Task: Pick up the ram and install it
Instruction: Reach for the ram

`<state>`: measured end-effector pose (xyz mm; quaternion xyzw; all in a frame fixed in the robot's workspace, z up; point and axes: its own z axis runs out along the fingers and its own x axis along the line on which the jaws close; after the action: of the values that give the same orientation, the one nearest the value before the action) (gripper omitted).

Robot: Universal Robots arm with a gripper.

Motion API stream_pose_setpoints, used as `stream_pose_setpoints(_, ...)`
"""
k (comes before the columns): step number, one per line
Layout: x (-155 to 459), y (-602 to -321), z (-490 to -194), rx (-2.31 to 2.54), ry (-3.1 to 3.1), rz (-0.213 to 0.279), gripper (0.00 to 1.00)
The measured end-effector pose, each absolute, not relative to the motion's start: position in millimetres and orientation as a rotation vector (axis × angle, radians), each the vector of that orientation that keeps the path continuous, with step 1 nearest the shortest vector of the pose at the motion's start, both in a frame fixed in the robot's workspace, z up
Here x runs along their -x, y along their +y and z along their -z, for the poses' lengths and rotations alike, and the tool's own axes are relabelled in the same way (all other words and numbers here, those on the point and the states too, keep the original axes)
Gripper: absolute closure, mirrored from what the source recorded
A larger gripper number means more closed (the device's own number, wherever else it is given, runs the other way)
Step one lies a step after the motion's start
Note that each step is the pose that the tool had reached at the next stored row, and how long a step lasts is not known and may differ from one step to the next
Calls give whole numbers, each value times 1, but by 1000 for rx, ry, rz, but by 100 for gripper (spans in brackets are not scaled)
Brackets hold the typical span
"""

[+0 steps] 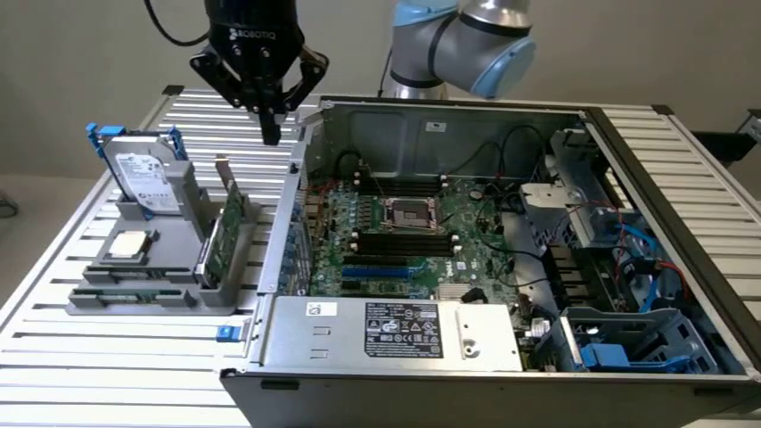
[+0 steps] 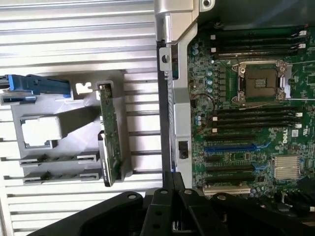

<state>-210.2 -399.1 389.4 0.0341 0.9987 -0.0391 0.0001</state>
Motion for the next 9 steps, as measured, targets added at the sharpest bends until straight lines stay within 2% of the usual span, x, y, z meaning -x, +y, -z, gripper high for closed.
stream_pose_setpoints(9, 241, -403, -388, -97, 3145, 69, 89)
